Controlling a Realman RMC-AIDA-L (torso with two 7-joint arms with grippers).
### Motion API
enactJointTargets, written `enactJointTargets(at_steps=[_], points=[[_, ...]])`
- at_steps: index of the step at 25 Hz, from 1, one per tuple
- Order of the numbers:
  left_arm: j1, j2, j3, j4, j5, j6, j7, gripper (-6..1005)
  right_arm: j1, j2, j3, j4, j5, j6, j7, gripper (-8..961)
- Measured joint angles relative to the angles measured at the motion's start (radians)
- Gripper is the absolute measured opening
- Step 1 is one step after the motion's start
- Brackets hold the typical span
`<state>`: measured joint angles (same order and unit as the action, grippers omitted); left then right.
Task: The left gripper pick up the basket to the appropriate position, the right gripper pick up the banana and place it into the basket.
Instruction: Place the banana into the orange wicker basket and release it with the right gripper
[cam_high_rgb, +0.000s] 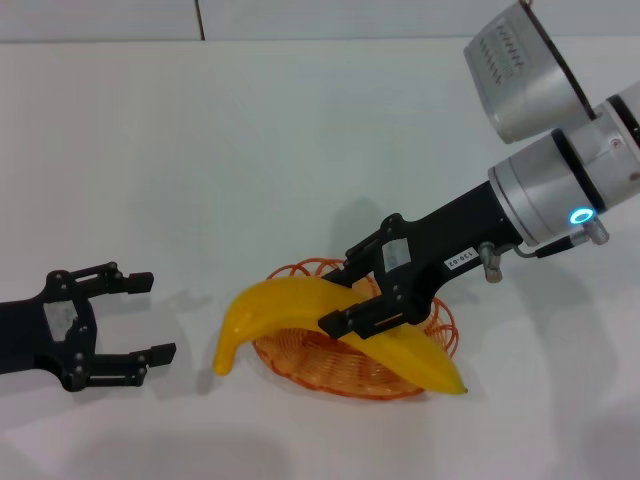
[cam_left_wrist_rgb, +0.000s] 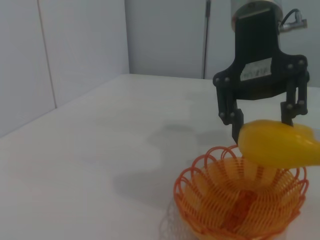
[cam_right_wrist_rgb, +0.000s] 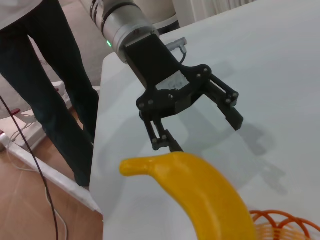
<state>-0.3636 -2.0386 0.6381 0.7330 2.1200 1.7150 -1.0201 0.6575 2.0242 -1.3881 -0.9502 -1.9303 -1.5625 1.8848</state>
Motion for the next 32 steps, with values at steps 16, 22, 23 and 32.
enactJointTargets(at_steps=[16,22,23,32], points=[[-0.004,0.000,0.000,-0.005,0.000,0.000,0.000,877,0.004,-0.004,0.017,0.004,-0.007,-0.005,-0.003,516],[-0.008,0.000,0.000,-0.005,0.000,0.000,-0.013,877,0.004,-0.007,0.040,0.009,-0.011,-0.010,-0.010,519],[-0.011,0.000,0.000,-0.005,0.001,0.000,-0.019,877,0.004,-0.008,0.042,0.009,-0.013,-0.008,-0.010,519],[-0.013,0.000,0.000,-0.006,0.002,0.000,-0.027,877,0.004,-0.012,0.056,0.009,-0.015,-0.010,-0.010,616]])
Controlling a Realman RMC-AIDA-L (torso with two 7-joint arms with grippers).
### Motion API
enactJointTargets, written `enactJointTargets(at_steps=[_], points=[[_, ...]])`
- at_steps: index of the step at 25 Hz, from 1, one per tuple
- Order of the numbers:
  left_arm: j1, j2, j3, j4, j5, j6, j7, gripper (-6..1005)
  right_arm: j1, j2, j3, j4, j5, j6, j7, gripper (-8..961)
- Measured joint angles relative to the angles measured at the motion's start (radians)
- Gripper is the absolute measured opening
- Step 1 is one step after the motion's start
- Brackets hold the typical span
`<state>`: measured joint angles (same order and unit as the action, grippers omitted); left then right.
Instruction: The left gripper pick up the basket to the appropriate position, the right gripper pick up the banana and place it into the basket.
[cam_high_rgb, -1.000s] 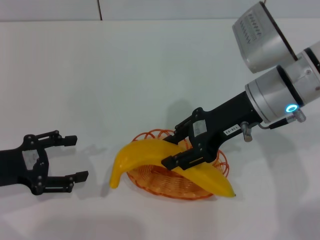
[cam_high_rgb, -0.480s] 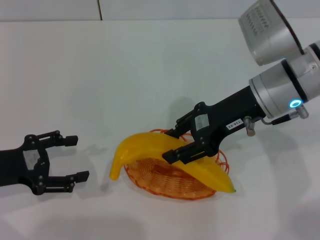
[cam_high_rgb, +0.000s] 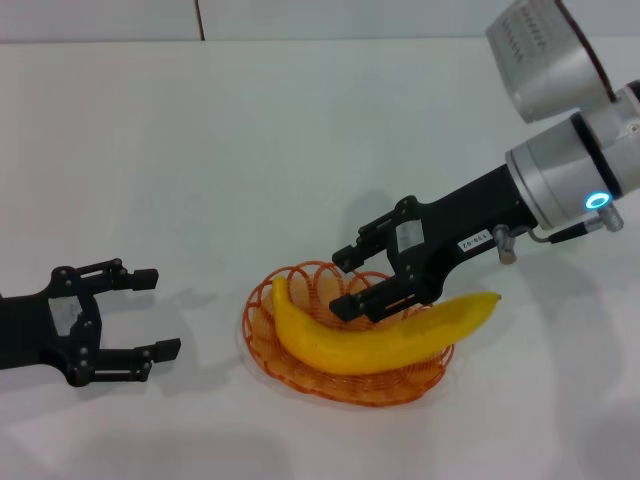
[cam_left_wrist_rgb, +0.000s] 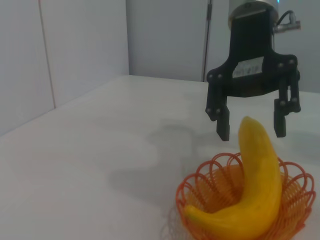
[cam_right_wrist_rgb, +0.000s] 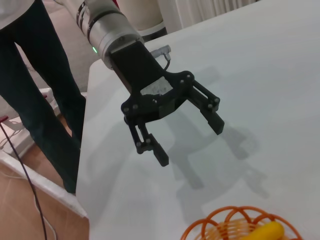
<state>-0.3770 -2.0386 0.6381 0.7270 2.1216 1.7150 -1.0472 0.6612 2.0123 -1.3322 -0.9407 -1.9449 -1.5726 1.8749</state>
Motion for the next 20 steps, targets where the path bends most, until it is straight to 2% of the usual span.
enactJointTargets(at_steps=[6,11,14,20], points=[[0.004,0.000,0.000,0.000,-0.001,0.000,0.000,877,-0.001,-0.008,0.015,-0.007,0.000,-0.017,0.000,637],[0.006,0.001,0.000,0.000,-0.002,0.000,0.000,877,-0.008,-0.038,0.048,-0.016,0.000,-0.110,-0.006,636],[0.006,0.001,0.000,0.000,-0.002,0.000,0.000,877,-0.042,-0.054,0.119,-0.043,0.000,-0.158,-0.017,636],[0.010,0.003,0.000,0.000,-0.002,0.000,0.000,877,-0.142,-0.078,0.331,-0.077,-0.001,-0.237,-0.116,633]])
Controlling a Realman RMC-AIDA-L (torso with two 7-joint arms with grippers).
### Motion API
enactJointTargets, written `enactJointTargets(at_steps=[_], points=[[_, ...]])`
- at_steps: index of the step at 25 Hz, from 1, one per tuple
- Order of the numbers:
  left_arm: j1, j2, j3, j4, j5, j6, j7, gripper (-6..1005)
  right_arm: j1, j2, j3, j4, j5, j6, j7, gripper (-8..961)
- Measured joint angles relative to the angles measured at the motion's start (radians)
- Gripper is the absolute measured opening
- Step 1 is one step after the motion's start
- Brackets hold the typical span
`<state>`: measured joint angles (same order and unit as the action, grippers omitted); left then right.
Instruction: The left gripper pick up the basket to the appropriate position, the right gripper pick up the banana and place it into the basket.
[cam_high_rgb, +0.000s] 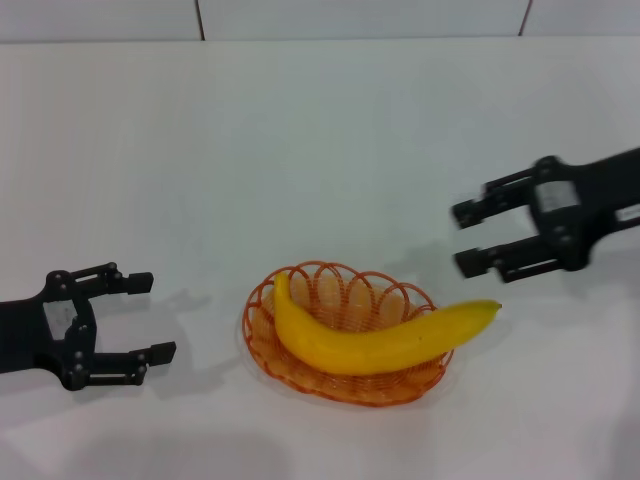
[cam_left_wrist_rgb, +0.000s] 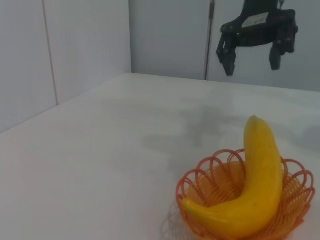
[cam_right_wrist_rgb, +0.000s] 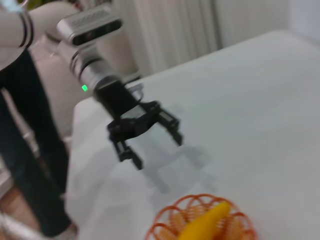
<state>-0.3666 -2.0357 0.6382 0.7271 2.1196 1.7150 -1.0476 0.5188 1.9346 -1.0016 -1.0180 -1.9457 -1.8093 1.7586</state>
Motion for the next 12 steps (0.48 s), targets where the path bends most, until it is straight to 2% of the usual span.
enactJointTargets(at_steps=[6,12], points=[[0.003,0.000,0.000,0.000,0.003,-0.004,0.000,877,-0.103,-0.006,0.176,0.041,-0.047,-0.020,-0.214,627],[0.022,-0.001,0.000,0.000,0.007,-0.037,0.001,877,-0.114,-0.016,0.231,0.154,-0.075,-0.021,-0.308,621]])
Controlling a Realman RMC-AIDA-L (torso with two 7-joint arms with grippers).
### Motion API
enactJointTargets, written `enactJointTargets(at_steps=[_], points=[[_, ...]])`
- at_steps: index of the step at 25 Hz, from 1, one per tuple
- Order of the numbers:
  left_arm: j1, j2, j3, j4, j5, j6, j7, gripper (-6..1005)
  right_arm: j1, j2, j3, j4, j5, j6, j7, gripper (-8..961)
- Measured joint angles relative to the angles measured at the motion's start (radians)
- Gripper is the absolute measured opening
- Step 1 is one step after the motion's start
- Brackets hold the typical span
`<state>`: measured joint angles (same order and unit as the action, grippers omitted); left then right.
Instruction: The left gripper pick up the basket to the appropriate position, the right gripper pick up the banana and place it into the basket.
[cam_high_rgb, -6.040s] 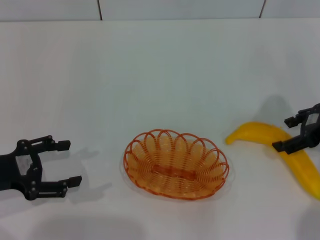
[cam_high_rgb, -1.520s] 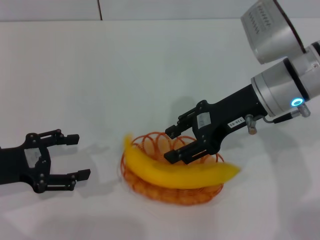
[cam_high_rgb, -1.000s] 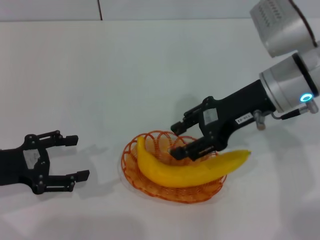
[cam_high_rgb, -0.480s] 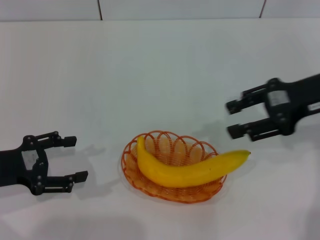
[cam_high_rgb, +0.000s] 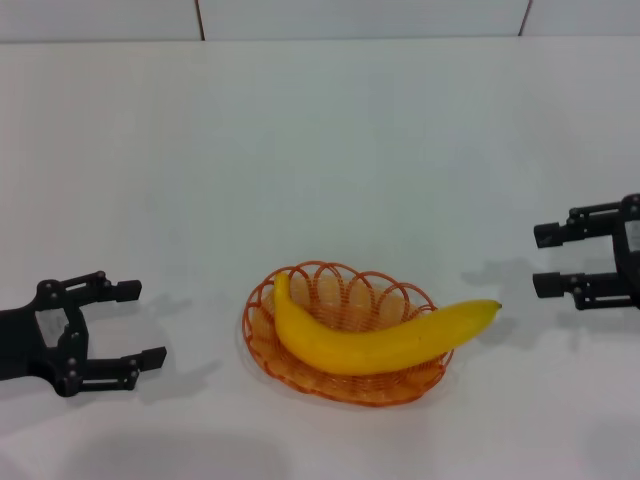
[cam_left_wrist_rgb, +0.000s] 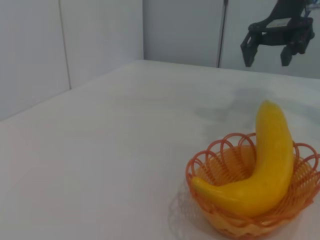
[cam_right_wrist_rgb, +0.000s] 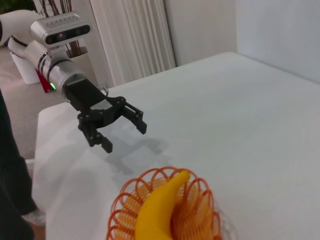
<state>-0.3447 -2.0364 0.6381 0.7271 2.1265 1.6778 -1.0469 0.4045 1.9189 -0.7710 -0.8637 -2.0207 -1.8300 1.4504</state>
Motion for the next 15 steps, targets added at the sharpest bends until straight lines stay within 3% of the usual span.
enactJointTargets(at_steps=[8,11,14,15], points=[[0.002,-0.002,0.000,0.000,0.003,-0.001,0.000,877,0.007,-0.039,0.038,0.141,0.002,-0.044,-0.142,620],[0.001,-0.002,0.001,0.000,0.003,0.013,0.006,877,-0.004,-0.043,0.043,0.161,-0.015,-0.046,-0.251,628],[0.003,-0.002,0.002,-0.001,0.003,0.019,0.011,877,-0.021,-0.036,0.078,0.182,-0.057,-0.009,-0.378,817],[0.003,-0.002,0.006,-0.003,0.003,0.021,0.018,877,-0.028,-0.033,0.093,0.195,-0.064,0.008,-0.410,832]])
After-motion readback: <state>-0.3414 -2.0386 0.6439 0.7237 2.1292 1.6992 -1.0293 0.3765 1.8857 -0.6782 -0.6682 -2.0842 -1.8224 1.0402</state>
